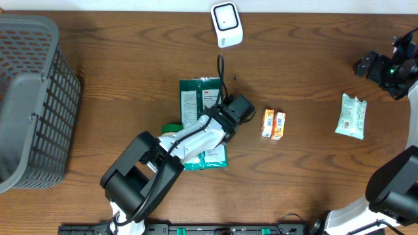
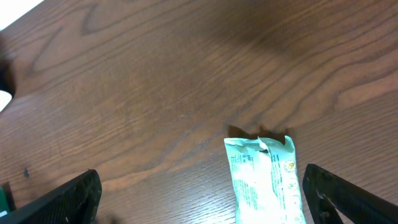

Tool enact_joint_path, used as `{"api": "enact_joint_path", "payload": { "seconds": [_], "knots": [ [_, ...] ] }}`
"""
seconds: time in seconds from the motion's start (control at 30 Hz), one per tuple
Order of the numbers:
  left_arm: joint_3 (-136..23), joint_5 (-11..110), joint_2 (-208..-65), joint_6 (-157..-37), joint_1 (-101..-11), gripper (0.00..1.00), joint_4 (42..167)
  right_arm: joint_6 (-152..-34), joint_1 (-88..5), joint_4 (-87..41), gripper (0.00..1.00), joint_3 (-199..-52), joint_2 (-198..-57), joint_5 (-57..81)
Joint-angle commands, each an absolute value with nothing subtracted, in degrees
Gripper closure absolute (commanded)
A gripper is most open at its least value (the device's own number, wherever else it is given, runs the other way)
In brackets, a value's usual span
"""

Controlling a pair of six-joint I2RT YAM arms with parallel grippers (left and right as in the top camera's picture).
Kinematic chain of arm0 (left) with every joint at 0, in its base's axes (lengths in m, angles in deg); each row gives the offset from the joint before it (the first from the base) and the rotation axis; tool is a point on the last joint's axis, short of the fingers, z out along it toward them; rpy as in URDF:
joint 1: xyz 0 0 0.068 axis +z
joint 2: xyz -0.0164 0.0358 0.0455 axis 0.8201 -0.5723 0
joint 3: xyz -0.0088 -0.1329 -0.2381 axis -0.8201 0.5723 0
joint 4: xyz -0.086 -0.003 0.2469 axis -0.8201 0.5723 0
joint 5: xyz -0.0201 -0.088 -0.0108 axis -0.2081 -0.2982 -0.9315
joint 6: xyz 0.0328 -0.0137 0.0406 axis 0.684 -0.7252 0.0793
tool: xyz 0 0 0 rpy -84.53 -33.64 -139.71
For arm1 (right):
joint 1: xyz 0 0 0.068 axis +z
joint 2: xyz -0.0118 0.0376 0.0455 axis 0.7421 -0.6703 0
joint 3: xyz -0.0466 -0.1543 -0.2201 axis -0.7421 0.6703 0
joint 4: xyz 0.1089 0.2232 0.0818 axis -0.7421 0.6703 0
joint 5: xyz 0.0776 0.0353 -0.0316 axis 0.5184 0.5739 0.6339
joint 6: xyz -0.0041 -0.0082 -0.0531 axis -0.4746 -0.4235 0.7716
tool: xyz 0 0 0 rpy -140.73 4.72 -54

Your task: Scan the item barcode

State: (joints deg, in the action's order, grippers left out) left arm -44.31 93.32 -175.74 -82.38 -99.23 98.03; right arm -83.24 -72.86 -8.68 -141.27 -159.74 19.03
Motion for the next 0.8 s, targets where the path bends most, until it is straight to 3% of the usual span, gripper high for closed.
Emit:
{"api": "enact_joint_path", "payload": {
  "seconds": [0.0, 0.2, 0.53, 0.77],
  "knots": [
    [-42.88, 92.21, -176.61, -81.83, -97.94, 0.61, 98.11, -82.65, -73.1, -8.62, 0.01, -141.23, -159.89, 18.75],
    [-44.85, 92.19, -173.9, -81.87, -97.74, 0.55, 98.79, -82.65, -73.1, -8.62, 0.01, -141.23, -159.89, 18.75],
    [-44.96, 88.3, -170.12, -82.31, -97.74, 0.55, 100.63, -82.65, -73.1, -8.62, 0.01, -141.23, -159.89, 18.75],
    [-44.96, 88.19, -170.1, -94.48, -97.74, 0.56, 100.3, -82.65, -73.1, -8.62, 0.01, -141.23, -159.89, 18.75]
  ]
}}
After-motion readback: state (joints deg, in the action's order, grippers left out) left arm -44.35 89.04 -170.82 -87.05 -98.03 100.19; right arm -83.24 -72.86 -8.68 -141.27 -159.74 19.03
